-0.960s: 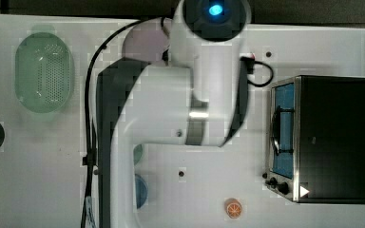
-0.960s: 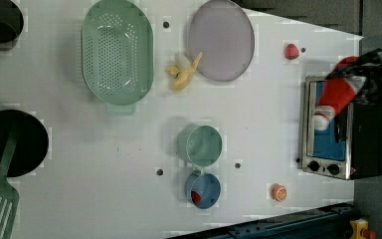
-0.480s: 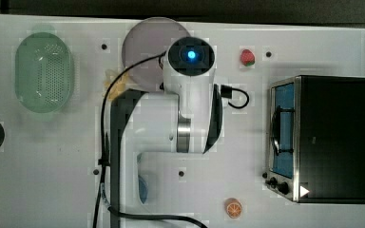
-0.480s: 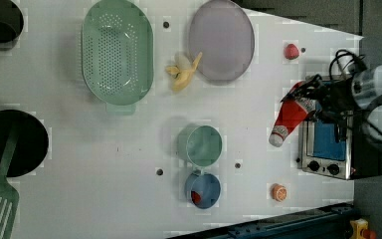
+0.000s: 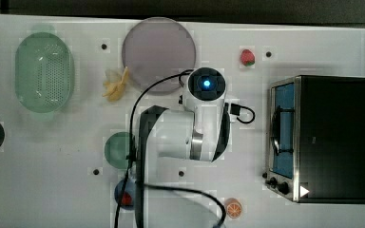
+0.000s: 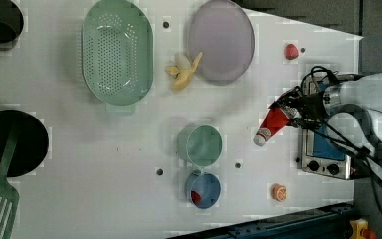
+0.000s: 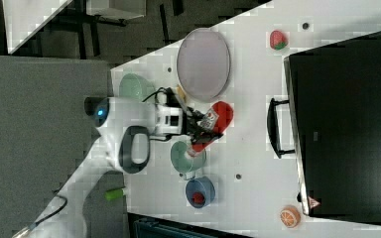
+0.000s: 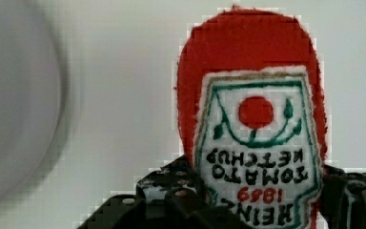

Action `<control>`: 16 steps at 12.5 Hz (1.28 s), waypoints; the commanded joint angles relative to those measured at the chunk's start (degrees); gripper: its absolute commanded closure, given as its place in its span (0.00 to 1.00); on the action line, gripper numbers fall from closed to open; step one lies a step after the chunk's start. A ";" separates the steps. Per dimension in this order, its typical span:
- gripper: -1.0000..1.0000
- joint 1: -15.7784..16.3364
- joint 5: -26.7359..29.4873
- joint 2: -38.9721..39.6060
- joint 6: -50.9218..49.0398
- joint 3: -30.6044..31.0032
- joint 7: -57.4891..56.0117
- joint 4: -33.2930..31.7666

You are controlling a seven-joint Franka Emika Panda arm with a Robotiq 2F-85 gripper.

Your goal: Pick Ketchup from oven and place it on table.

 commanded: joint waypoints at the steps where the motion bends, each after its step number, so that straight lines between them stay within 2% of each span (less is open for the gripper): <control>1: 0.36 0.60 0.29 3.03 3.24 0.99 0.13 -1.28; 2: 0.33 0.60 0.30 4.38 3.86 0.99 0.13 -1.45; 5: 0.01 0.69 0.36 6.02 8.02 1.07 0.13 -1.89; 7: 0.00 0.86 0.36 3.08 8.47 1.04 0.69 -1.44; 9: 0.00 0.95 0.35 -3.39 4.33 1.03 1.21 -0.08; 13: 0.00 0.89 0.10 -15.76 -13.97 0.96 1.28 7.96; 16: 0.00 0.96 -0.56 -20.89 -23.72 1.29 1.28 15.91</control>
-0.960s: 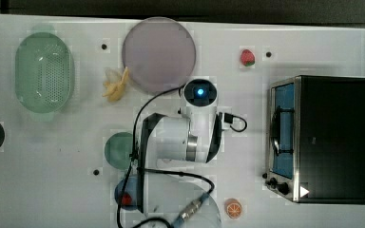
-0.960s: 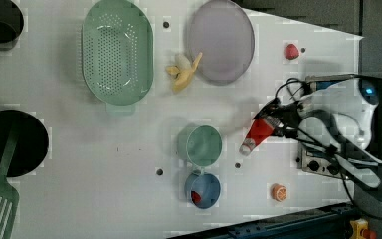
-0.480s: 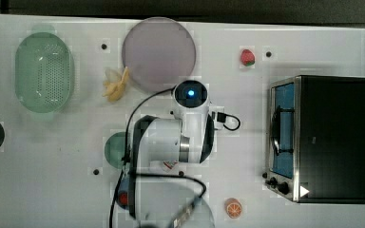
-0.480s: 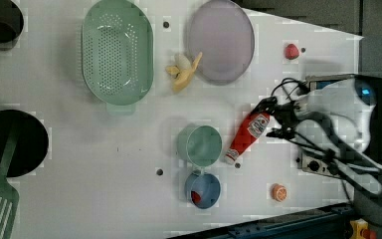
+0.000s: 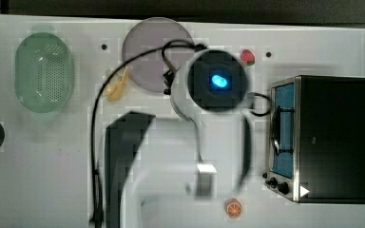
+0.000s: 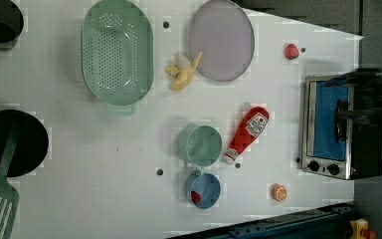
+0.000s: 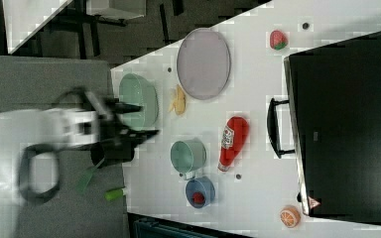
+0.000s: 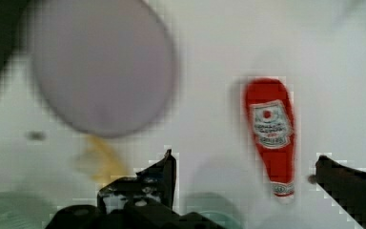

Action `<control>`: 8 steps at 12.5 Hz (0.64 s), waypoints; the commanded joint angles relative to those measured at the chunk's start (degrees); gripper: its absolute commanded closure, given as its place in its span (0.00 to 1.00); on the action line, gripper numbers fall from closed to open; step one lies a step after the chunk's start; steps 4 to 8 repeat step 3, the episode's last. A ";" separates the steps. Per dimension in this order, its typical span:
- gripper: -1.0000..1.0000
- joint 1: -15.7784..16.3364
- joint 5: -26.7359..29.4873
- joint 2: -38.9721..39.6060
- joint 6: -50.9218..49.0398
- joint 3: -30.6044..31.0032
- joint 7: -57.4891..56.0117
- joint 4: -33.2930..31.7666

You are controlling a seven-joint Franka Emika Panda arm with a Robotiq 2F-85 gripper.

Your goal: Pick Ketchup from oven and place it on table.

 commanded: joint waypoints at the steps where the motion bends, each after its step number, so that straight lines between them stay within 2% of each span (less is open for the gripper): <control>1: 0.00 -0.19 -1.74 -0.71 -7.58 0.32 1.02 6.98; 3: 0.00 -0.16 -6.08 -1.52 -14.81 0.82 1.02 11.99; 8: 0.00 -0.16 -6.08 -1.52 -14.81 0.82 1.02 11.99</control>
